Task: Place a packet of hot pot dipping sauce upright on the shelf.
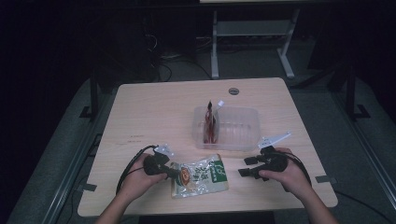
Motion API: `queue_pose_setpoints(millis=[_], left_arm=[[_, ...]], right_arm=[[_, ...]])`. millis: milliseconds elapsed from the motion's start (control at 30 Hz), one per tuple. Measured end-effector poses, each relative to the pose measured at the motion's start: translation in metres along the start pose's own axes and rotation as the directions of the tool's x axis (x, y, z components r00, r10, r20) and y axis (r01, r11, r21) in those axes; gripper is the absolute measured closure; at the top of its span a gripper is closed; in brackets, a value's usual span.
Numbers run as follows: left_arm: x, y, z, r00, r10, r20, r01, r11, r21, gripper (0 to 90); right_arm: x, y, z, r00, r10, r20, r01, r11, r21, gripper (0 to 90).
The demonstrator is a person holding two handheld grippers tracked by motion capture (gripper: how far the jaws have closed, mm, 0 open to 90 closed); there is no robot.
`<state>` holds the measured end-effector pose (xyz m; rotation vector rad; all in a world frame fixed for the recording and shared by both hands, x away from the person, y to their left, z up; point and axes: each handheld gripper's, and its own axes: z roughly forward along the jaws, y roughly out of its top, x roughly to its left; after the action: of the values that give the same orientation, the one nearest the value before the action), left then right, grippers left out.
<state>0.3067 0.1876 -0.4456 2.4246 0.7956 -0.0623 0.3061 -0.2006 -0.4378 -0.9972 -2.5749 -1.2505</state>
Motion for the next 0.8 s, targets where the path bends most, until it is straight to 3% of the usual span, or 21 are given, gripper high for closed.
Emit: queue_pose_setpoints(millis=[433,800], left_arm=[[0.001,-0.004,0.000,0.9996,-0.015,-0.026,0.016,0.9992,0.036,88.8],[0.000,-0.003,0.000,0.9987,-0.036,-0.037,0.037,0.9986,0.037,89.8]], right_arm=[[0.003,0.002,0.008,0.9998,0.004,-0.021,-0.004,1.000,0.007,37.4],[0.009,0.011,0.034,0.9979,-0.005,-0.065,0.007,0.999,0.042,37.6]])
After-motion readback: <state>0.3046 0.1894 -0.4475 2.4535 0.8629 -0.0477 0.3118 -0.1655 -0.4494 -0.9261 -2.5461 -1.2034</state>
